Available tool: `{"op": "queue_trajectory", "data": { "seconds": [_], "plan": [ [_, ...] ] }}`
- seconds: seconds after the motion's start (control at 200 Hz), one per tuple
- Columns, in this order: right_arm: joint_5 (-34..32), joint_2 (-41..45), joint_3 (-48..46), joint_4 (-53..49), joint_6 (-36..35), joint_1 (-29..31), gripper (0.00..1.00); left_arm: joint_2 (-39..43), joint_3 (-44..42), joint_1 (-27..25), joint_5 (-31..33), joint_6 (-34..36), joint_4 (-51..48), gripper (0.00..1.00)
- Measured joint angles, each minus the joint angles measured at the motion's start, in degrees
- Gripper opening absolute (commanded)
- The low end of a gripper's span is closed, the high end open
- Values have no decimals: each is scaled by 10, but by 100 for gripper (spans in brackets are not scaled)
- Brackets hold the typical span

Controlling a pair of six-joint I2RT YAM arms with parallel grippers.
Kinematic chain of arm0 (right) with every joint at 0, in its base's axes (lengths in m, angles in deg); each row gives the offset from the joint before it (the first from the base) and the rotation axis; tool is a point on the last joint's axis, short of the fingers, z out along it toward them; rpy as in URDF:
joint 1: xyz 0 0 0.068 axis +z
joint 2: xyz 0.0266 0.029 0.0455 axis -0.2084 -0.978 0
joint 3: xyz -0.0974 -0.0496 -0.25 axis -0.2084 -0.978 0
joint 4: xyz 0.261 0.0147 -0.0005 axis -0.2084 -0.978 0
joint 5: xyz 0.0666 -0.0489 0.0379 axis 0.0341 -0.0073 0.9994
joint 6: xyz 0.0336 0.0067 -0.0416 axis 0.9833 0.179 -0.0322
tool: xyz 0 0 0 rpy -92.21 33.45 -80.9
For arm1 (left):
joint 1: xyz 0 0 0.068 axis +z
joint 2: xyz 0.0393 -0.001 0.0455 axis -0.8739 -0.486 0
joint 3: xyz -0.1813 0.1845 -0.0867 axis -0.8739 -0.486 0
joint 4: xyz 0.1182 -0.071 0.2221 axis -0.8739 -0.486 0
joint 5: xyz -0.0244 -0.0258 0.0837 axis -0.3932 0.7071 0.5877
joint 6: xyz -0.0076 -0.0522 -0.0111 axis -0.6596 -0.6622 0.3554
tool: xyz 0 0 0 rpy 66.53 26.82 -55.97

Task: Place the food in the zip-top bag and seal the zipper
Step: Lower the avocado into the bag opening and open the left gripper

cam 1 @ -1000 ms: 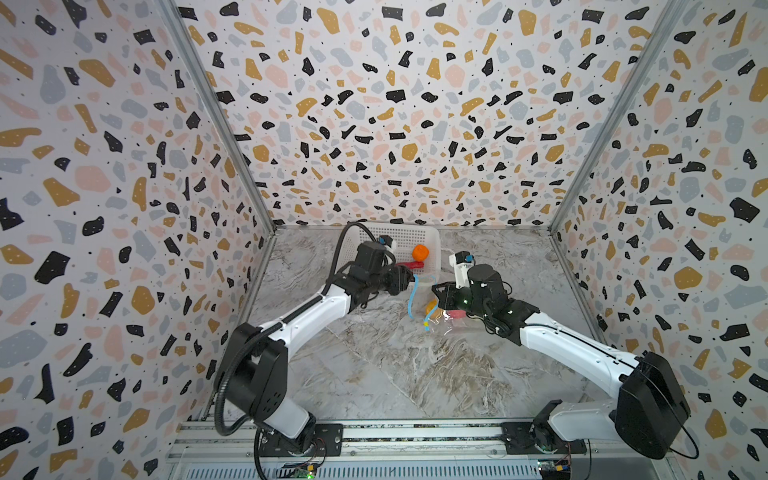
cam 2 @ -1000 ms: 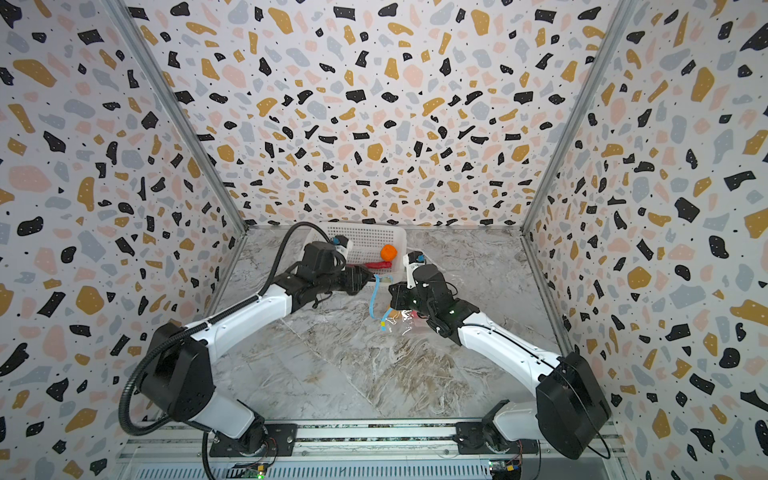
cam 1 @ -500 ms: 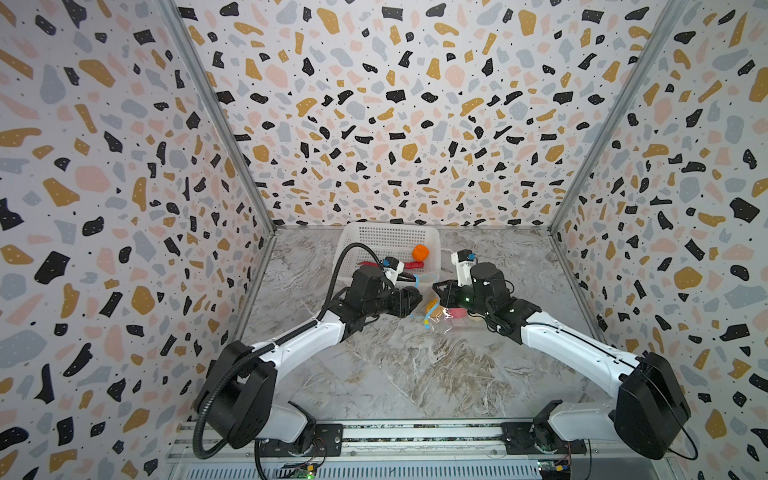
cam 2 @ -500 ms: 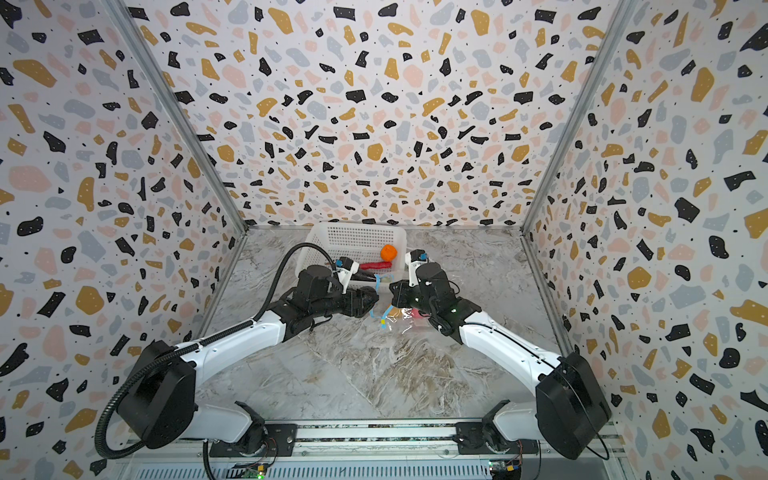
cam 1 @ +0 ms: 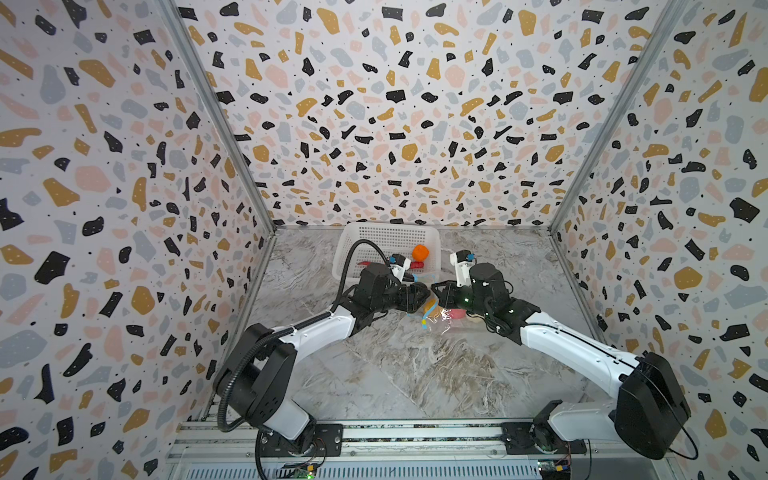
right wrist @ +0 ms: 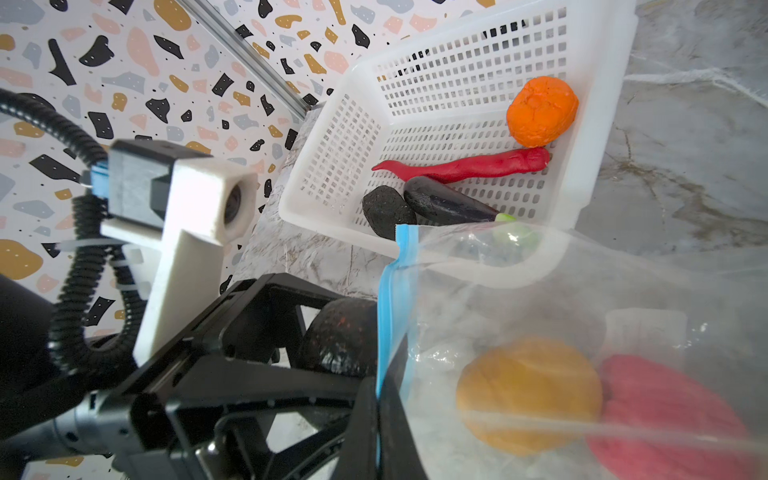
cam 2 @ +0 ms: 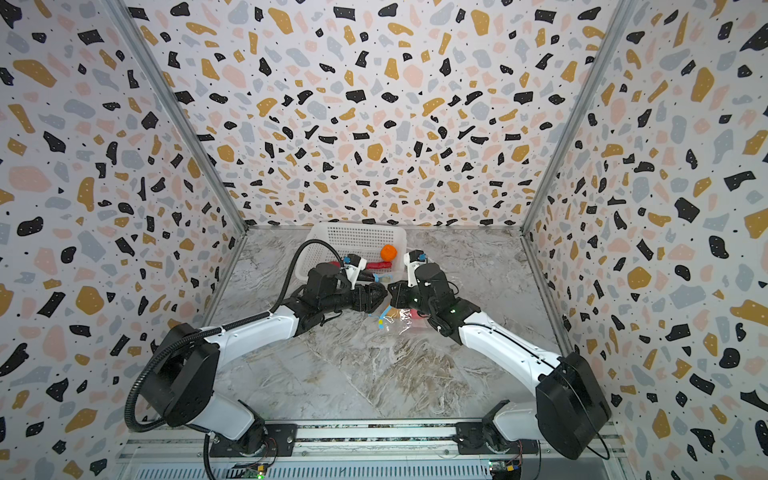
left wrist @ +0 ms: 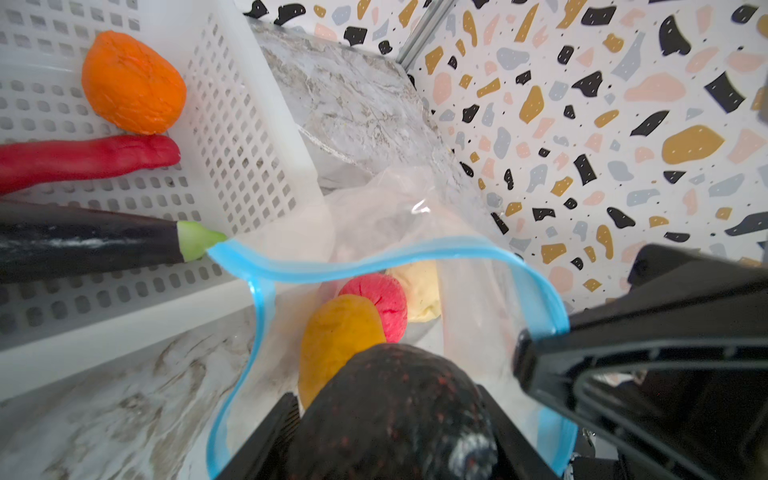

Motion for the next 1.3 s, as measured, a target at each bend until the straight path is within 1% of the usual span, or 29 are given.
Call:
{"op": "queue_trajectory", "data": {
  "seconds": [0.2,0.345,0.481,0.626,0.796,0.916,1.006,1.301],
  "plan": [
    [0,4,0,-1,1,3,0,-23,0,0,0,-29,45,47],
    [0,6,5,-2,2,6,0,-37,0,0,0,-41,57,49],
    [0,7,16,-1,2,8,0,-37,-2,0,0,-49,67,54],
    [0,7,19,-1,2,13,0,-42,-3,-2,0,-59,76,62],
    [0,7,19,-1,2,14,0,-55,-2,-5,0,-63,76,79],
    [-4,9,19,-5,2,14,0,-56,0,-6,0,-60,69,87],
    [-7,13,19,-7,2,14,0,-56,7,-7,1,-57,62,88],
    [-11,26,19,-10,0,12,0,-44,19,-7,16,-32,21,88]
  ]
}}
